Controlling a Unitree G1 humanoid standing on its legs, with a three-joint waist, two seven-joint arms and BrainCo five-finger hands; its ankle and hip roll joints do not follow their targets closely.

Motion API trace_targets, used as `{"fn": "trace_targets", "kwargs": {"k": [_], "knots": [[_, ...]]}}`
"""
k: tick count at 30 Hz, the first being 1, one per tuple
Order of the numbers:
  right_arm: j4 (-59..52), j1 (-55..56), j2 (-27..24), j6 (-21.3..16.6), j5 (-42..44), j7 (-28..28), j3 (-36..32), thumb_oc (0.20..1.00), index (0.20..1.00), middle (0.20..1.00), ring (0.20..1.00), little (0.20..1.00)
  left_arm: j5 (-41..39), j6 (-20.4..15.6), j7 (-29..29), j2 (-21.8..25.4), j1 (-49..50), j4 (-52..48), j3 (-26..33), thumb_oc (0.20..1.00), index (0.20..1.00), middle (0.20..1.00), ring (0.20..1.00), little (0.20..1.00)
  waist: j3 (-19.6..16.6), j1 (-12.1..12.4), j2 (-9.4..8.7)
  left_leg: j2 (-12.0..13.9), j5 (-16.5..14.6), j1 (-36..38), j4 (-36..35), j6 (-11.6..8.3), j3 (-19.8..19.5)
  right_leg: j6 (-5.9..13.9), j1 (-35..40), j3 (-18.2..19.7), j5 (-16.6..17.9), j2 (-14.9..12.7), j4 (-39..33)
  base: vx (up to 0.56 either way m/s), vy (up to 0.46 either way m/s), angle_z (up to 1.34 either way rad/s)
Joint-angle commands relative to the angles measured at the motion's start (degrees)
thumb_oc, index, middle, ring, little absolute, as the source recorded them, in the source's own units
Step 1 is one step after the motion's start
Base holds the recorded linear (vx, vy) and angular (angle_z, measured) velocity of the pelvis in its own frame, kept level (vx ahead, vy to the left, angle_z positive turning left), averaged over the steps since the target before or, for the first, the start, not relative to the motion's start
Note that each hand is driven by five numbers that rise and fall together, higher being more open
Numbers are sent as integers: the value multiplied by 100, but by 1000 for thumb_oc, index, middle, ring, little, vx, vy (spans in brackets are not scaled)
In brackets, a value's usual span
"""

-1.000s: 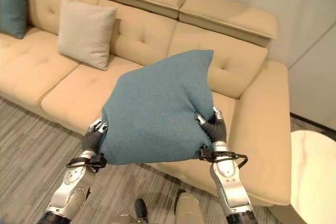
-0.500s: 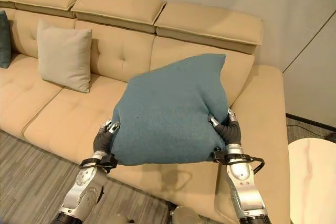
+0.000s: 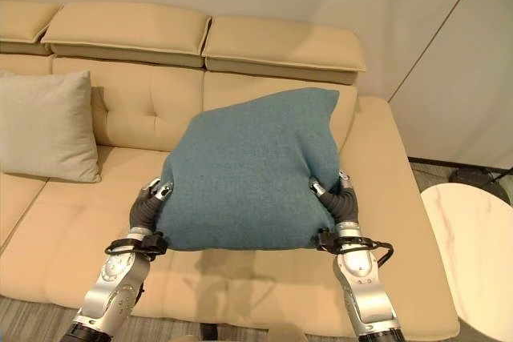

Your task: Pick up all the scattered cushions and arrange them neatly on the sofa.

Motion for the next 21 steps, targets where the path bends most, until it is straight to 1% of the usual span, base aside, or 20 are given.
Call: {"fn": "trace_targets", "kwargs": {"k": [1, 2, 3, 5, 7, 8, 10, 11, 15, 17, 18, 21], "knots": [[-326, -697, -56, -592, -244, 75, 12, 200, 200, 200, 200, 200, 444, -691, -74, -111, -466, -908, -215, 200, 200, 200, 200, 200, -443, 131, 52, 240, -484, -233, 349, -127, 25, 219, -237, -483, -198, 33, 733, -14, 44, -87], [-258, -753, -30, -575, -275, 68, 29, 200, 200, 200, 200, 200, 543, -704, -53, -54, -526, -827, -167, 200, 200, 200, 200, 200, -412, 174, 64, 261, -476, -225, 264, -127, 180, 256, -409, -834, -147, -87, 813, -17, 13, -62], [-205, -734, -29, -567, -296, 60, 31, 200, 200, 200, 200, 200, 629, -709, -40, -35, -537, -775, -158, 200, 200, 200, 200, 200, -415, 178, 57, 254, -470, -220, 225, -129, 211, 266, -413, -960, -147, -137, 751, 3, -3, -65], [-153, -712, -50, -560, -328, 61, 11, 200, 200, 200, 200, 200, 710, -710, -54, -21, -550, -715, -150, 200, 200, 200, 200, 200, -419, 166, 54, 243, -459, -226, 203, -132, 212, 276, -384, -1024, -156, -151, 647, 47, -16, -60], [-28, -696, -129, -527, -412, 44, 10, 200, 200, 200, 200, 200, 876, -719, -27, -47, -551, -526, -154, 200, 200, 200, 200, 200, -395, 144, 67, 183, -436, -279, 141, -136, 167, 278, -374, -1005, -128, -165, 420, 46, -45, -4], [47, -754, -208, -510, -534, -34, 38, 200, 200, 200, 200, 200, 995, -730, 27, -108, -627, -371, -219, 200, 200, 200, 200, 200, -370, 119, 136, 150, -387, -428, 89, -154, 115, 249, -469, -1036, -84, -162, 245, -2, -49, 18], [79, -801, -226, -510, -576, -82, 52, 200, 200, 200, 200, 200, 1017, -739, 75, -131, -686, -321, -234, 200, 200, 200, 200, 200, -362, 108, 162, 149, -366, -510, 78, -158, 102, 244, -533, -1047, -67, -158, 216, -54, -41, 28], [119, -923, -262, -522, -664, -183, 89, 200, 200, 200, 200, 200, 1030, -778, 165, -173, -822, -286, -271, 200, 200, 200, 200, 200, -280, 111, 201, 151, -312, -670, 74, -168, 53, 228, -659, -1064, -42, -146, 181, -101, -49, 23], [227, -1319, -362, -568, -799, -390, 204, 200, 200, 200, 200, 200, 1127, -906, 365, -188, -1275, -218, -329, 200, 200, 200, 200, 200, -179, 124, 272, 168, -178, -1068, 52, -191, -41, 200, -1029, -1051, 12, -120, 175, -100, -41, 15], [312, -1614, -439, -577, -864, -511, 278, 200, 200, 200, 200, 200, 1199, -964, 482, -159, -1598, -157, -377, 200, 200, 200, 200, 200, -123, 150, 292, 162, -108, -1279, 44, -202, -81, 181, -1228, -1050, 26, -103, 208, -104, -37, 15], [437, -1909, -462, -570, -884, -596, 371, 200, 200, 200, 200, 200, 1259, -1013, 594, -140, -1920, -52, -405, 200, 200, 200, 200, 200, -85, 175, 313, 154, -38, -1466, 39, -210, -131, 163, -1404, -1037, 46, -93, 241, -108, -40, 5], [637, -2335, -510, -537, -884, -714, 498, 200, 200, 200, 200, 200, 1314, -1070, 752, -95, -2357, 106, -467, 200, 200, 200, 200, 200, -38, 211, 329, 166, 53, -1686, 30, -234, -189, 133, -1635, -1046, 44, -100, 314, -61, -42, 10]]}}
